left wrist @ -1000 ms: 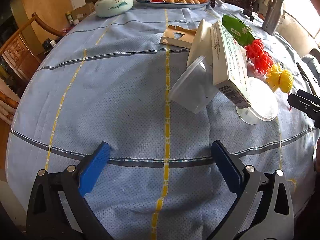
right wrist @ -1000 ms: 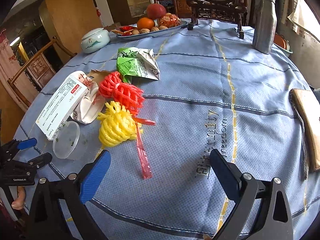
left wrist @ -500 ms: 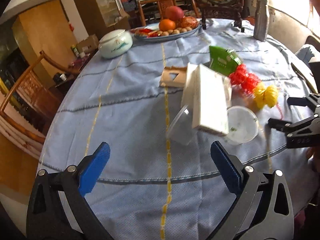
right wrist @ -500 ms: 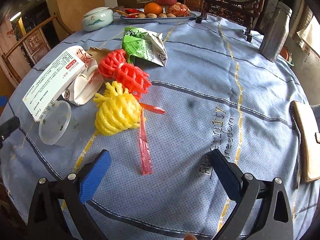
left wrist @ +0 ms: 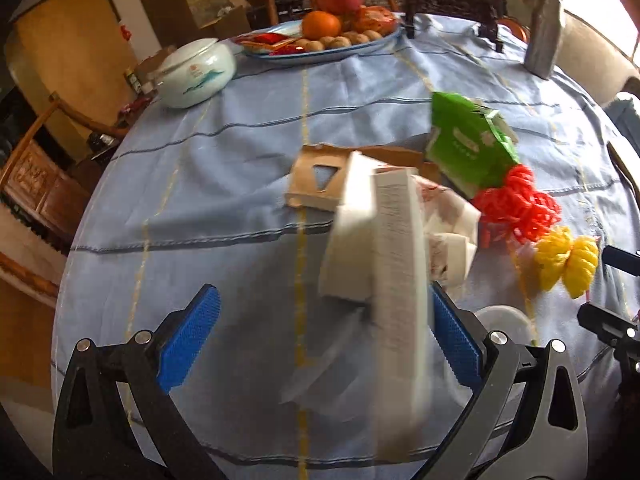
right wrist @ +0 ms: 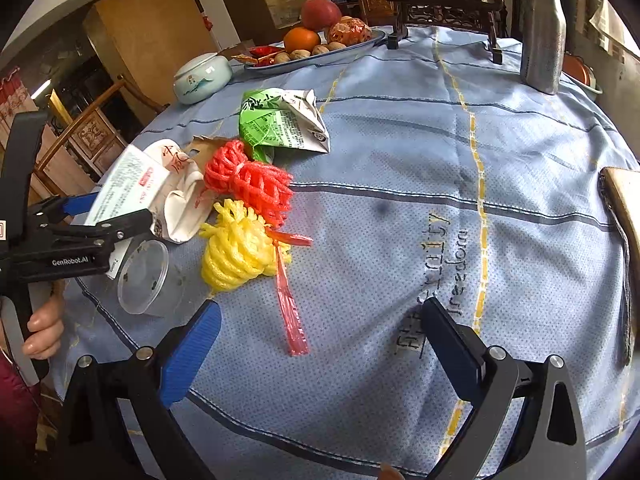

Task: Collect trash
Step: 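Grasp the clear plastic cup with the left gripper and lift it, then hold the cup in the left gripper while the right gripper grasps the clear lid, then carry the cup and lid to the red wastebasket and drop them in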

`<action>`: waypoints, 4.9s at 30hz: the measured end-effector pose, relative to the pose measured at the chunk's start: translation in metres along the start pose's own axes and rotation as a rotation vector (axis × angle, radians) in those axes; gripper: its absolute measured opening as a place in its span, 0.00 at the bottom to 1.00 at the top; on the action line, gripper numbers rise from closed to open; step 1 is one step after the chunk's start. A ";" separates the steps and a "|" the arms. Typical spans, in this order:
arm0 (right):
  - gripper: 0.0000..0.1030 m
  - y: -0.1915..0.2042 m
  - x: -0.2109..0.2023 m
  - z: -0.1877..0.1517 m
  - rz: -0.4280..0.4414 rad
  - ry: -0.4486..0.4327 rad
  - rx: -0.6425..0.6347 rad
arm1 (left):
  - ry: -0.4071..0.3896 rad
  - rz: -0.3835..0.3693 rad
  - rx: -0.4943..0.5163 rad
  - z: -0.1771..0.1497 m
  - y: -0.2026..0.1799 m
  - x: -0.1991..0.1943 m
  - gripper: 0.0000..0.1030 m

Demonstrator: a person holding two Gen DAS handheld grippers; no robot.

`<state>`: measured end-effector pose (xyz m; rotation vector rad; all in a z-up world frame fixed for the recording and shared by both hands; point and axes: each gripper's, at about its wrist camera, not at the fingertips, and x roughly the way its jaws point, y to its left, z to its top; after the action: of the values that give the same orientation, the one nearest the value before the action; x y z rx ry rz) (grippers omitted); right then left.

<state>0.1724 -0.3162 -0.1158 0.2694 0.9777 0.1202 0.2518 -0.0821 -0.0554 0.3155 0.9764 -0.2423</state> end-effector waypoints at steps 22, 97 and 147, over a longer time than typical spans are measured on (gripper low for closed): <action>0.96 0.004 0.002 -0.001 -0.024 0.000 -0.013 | -0.152 -0.096 -0.193 -0.108 0.052 -0.079 0.94; 0.63 0.123 0.044 0.017 0.028 0.035 -0.281 | -0.064 -0.094 -0.338 -0.110 0.083 -0.026 0.93; 0.55 0.148 -0.047 -0.009 0.205 -0.246 -0.260 | -0.284 0.088 -0.458 -0.181 0.093 -0.158 0.30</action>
<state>0.1413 -0.1830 -0.0415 0.1399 0.6798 0.3899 0.0592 0.0800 -0.0028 -0.0946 0.7088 0.0211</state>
